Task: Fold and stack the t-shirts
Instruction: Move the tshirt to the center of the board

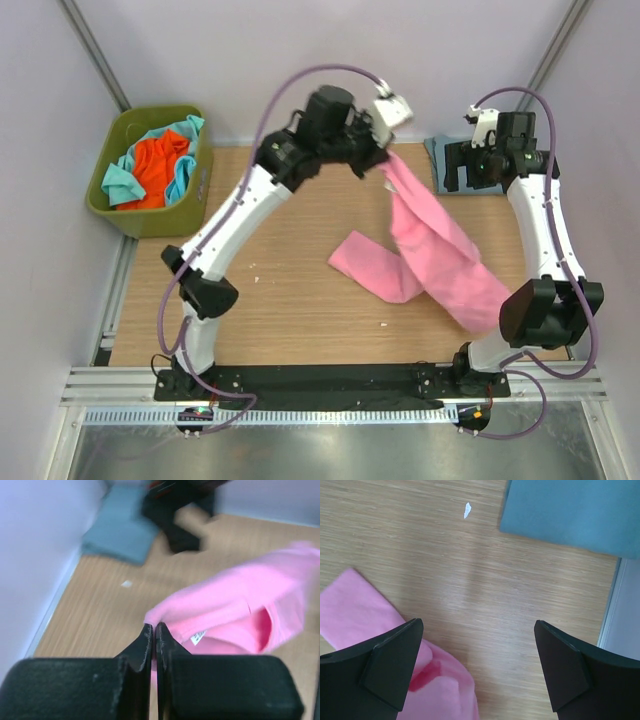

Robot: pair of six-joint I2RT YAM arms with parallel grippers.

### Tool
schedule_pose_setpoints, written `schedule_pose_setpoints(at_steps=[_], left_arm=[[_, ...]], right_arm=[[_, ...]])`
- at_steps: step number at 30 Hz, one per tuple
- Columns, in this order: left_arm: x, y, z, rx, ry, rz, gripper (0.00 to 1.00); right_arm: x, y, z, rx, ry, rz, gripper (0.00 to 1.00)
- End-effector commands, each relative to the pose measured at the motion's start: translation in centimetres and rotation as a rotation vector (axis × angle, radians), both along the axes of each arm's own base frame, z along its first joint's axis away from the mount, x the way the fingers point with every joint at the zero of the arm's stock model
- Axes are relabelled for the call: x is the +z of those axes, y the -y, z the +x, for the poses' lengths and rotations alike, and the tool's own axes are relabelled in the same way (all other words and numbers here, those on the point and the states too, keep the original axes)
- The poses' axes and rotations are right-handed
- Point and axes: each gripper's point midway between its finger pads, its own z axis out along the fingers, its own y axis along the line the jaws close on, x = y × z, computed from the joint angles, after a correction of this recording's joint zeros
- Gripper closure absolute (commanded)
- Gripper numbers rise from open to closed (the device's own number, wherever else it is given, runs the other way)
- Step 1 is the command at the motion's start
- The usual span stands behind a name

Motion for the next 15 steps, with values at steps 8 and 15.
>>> schedule_pose_setpoints(at_steps=[8,15], left_arm=[[-0.2,-19.2,11.4,0.447,-0.067,0.022,1.0],[-5.1,-13.1,12.6,0.336,-0.211,0.021,1.0]], right_arm=[[2.0,-1.0,0.0,0.021,0.067,0.061,0.0],[2.6,-1.1,0.5,0.025,0.076,0.066,0.0]])
